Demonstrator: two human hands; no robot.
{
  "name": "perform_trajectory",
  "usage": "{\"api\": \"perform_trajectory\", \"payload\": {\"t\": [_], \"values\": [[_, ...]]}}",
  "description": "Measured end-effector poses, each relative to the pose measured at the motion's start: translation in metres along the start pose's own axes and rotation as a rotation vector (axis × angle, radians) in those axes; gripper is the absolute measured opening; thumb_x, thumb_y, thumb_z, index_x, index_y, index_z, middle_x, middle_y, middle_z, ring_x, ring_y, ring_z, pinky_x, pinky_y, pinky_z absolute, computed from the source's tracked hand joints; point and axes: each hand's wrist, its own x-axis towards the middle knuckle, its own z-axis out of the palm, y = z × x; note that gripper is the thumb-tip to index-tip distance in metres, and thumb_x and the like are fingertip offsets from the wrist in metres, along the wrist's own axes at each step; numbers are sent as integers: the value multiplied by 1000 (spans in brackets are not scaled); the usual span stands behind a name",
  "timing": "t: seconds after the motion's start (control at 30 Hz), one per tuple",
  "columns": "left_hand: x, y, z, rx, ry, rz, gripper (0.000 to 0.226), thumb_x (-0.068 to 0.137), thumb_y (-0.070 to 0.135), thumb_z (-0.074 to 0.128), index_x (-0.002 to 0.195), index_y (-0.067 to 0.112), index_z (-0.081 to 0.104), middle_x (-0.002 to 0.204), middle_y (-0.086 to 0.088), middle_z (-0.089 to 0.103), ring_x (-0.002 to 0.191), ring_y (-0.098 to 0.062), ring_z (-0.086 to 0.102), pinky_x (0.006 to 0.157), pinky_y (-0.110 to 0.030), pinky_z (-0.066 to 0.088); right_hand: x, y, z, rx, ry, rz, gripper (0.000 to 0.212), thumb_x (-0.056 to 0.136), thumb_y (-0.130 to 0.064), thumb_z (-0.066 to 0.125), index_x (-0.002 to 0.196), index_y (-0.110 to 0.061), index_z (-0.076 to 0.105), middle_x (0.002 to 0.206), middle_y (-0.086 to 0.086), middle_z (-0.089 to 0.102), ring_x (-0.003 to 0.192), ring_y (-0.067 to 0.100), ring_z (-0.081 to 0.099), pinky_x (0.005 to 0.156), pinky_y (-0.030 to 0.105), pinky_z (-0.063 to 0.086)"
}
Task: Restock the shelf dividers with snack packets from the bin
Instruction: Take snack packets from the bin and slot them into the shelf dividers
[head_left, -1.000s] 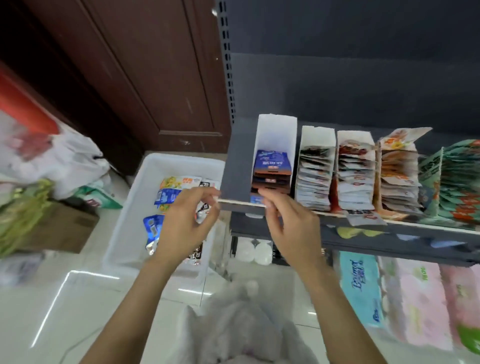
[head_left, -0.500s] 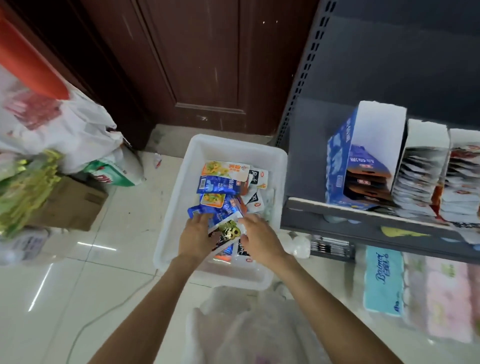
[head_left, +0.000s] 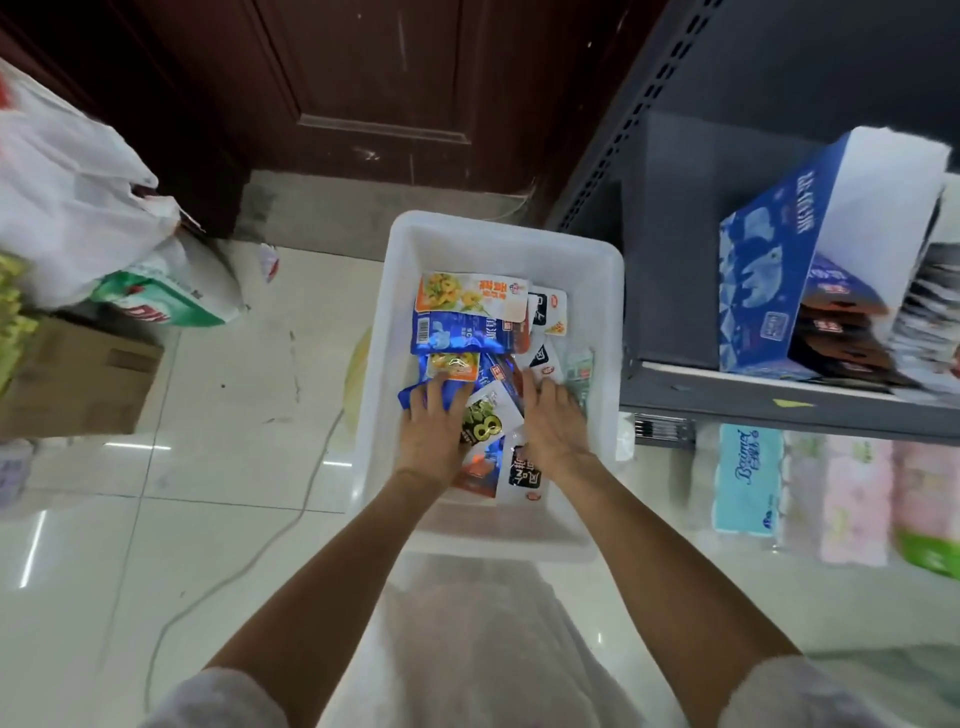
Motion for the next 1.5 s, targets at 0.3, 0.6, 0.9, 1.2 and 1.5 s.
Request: {"api": "perform_trajectory", "payload": {"t": [0.3,0.6,0.9,1.2,1.5], "values": [[-3,-6,-20,-399,-90,-125,55,87,26,64,135,22,38,127,-7,52,109,-29,58,76,-35,45,-15,-7,-28,134,28,82,51,82,-19,72,126,-7,48,120,11,57,108,26,56,92,34,49],[-26,-5,-75,-1559,-80,-406,45,88,2,60,129,16,46,116,-10,66,95,-26,67,82,-44,54,-104,20,-93,1133,413,330,22,93,-15,57,114,-7,56,94,-1,65,73,-3,60,53,5,42],[-42,53,-146,-1899,-322,-167,51,86,35,64,131,13,53,122,-11,65,111,-27,63,87,-41,55,-140,19,-86,919,976,-255,38,88,12,49,117,-6,65,124,5,62,127,26,48,107,35,38],[-40,101,-166,-1571,-98,-39,55,77,0,73,125,20,52,110,1,71,103,-18,66,89,-42,53,-155,51,-84,833,886,-332,62,75,18,37,126,-12,57,142,9,44,136,24,36,111,36,34],[-38,176,-209,-1092,-128,276,52,70,9,81,107,35,57,95,16,71,86,1,67,68,-13,50,-148,156,-161,1702,543,4,70,74,-7,75,133,-24,42,104,-2,69,96,15,67,79,36,56]]}}
